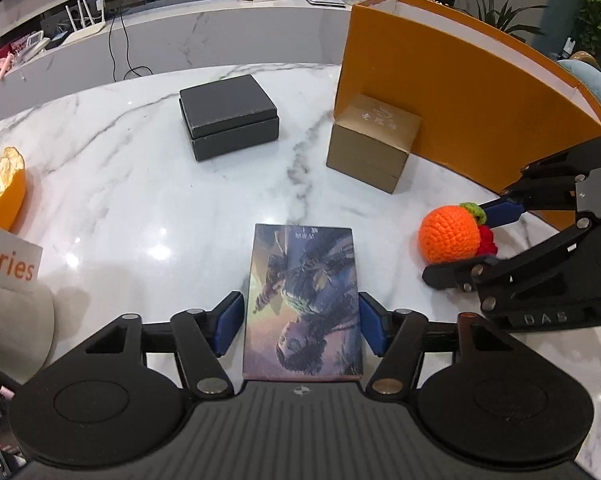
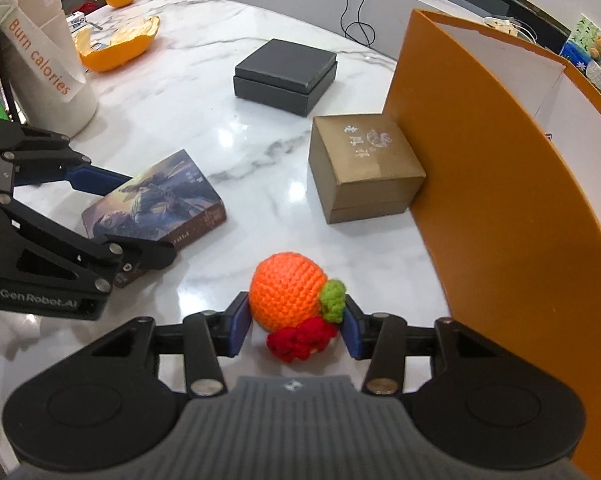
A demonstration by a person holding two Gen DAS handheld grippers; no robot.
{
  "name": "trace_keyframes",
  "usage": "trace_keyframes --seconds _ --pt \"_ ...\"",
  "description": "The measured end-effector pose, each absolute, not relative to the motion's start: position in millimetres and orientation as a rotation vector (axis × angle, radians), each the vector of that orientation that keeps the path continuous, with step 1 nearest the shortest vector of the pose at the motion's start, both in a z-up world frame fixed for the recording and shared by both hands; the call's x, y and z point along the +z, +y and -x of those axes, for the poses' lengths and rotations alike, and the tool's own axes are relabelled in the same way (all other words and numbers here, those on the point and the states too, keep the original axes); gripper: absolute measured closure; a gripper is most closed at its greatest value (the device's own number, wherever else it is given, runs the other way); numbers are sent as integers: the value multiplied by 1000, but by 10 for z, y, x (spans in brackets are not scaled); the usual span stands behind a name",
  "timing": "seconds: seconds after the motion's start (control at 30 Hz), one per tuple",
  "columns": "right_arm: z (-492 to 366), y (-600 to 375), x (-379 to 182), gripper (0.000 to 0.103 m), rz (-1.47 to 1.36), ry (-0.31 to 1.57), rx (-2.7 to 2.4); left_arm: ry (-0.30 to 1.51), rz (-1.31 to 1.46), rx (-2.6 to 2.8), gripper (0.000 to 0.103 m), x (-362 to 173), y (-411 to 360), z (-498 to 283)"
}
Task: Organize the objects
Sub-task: 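Grasp the picture book with the left gripper while the right gripper grasps the crocheted orange, then lift the book and crocheted orange and carry both over the orange box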
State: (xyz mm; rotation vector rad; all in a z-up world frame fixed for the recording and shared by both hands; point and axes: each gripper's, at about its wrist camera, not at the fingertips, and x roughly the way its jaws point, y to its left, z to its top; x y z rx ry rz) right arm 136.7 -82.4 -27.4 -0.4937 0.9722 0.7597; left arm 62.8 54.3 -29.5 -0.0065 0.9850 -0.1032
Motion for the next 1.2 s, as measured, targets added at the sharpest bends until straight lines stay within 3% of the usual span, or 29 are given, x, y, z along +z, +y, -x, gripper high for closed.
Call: trace_keyframes --seconds 0.13,0.17,0.57,1.2 --pt "-1390 -810 -278 47 486 960 754 974 -22 -102 32 -312 509 -664" --pt "-1401 -816 -279 54 479 961 756 973 -27 -112 36 -309 501 -666" --pt "-1413 -895 -4 54 412 909 765 937 11 -77 37 -32 511 -652" --pt "-1606 -1582 919 55 149 690 671 758 38 -97 37 753 -29 -1034"
